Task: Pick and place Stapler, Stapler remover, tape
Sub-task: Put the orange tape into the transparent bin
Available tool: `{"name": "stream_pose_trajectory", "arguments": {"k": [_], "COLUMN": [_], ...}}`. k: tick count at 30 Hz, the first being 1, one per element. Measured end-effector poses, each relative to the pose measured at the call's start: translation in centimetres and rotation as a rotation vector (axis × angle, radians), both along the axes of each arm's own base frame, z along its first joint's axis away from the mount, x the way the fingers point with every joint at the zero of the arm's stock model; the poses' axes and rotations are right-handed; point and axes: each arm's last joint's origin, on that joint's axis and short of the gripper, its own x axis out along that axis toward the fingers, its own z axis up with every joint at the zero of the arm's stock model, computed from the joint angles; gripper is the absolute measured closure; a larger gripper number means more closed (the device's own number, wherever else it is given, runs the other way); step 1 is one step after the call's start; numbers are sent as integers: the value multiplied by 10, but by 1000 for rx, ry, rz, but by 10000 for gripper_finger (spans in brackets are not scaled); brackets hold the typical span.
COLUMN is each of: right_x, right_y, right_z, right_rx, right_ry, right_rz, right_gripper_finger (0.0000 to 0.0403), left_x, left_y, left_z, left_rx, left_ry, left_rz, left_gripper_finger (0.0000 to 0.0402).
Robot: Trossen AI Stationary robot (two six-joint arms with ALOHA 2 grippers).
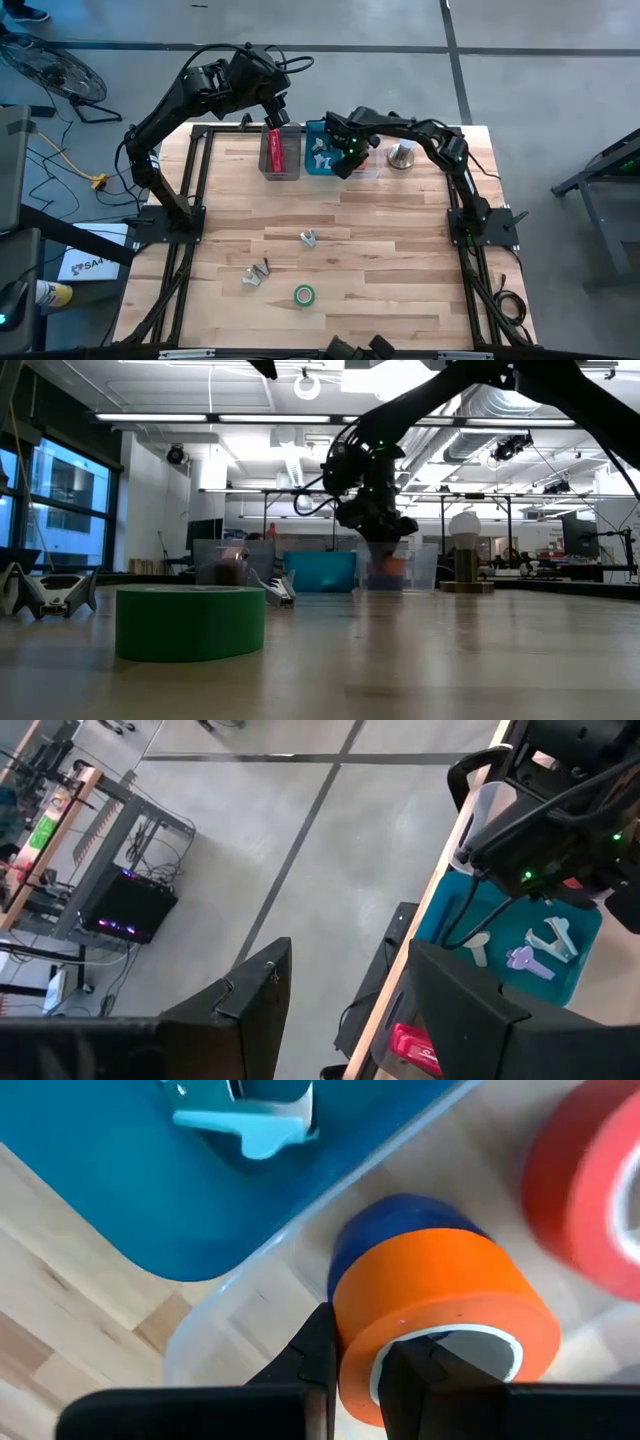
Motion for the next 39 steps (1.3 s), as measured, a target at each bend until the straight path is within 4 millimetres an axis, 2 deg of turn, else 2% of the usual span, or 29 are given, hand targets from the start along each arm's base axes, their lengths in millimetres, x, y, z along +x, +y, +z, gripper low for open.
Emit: {"name": "stream_pose_trajectory", "arguments": {"k": [5,11,18,25,30,36,39], "right_x": [-5,-4,-4,-6,-5,-5,-7], "right_y": [3,2,1,0,0,1,2], "right_z": [-11,-13,-13,-15,-15,-13,-4], "right_rx": [13,5,-2,-58,-26,-12,-32], "right_ry": [21,11,13,60,35,25,8], "right_rz": [8,4,10,10,10,11,10], "right_gripper_finger": [368,347,362,301,257,229,223], "left_x": [0,0,0,0,0,0,0], "left_y": [0,0,0,0,0,0,0], "left_z": [0,0,0,0,0,0,0], "left_rx": [5,10,9,7,7,7,8], "left_ry": [8,16,16,16,17,17,17], "left_rz": [-8,-18,-19,-21,-21,-21,-20], "left_gripper_finger": [204,204,204,204,204,204,204]}}
